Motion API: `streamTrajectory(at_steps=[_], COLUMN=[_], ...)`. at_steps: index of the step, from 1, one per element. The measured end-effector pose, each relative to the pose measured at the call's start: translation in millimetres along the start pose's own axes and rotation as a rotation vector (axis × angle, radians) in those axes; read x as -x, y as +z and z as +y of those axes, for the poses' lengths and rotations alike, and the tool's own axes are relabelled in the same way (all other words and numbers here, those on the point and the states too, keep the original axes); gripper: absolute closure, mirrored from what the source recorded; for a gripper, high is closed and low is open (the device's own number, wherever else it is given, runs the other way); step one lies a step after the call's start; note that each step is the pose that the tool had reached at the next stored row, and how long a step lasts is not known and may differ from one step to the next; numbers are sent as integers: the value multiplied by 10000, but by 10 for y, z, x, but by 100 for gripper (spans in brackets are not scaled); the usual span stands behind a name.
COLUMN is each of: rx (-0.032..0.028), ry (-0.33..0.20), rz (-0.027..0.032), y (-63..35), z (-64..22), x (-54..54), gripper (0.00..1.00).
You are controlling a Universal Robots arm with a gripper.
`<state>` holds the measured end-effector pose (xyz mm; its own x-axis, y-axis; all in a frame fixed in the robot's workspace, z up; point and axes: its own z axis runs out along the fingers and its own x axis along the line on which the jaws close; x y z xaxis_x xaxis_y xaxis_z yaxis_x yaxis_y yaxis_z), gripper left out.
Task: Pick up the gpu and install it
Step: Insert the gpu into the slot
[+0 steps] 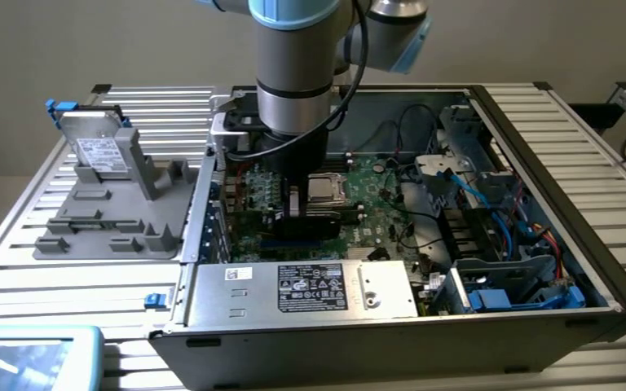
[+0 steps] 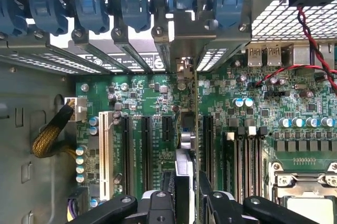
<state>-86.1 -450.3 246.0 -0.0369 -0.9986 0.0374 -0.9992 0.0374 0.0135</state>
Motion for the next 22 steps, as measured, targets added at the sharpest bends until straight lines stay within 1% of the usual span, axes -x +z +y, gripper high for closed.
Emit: streamTrajectory(at_steps=[13, 15, 17, 20, 22], rx=[-7, -15, -44, -173, -190], ry=[1, 3, 4, 8, 7], rz=[-1, 8, 23, 28, 24], y=[1, 0, -1, -1, 1], z=[7, 8, 9, 25, 35], x=[4, 12, 20, 30, 30], gripper=[72, 72, 72, 72, 72])
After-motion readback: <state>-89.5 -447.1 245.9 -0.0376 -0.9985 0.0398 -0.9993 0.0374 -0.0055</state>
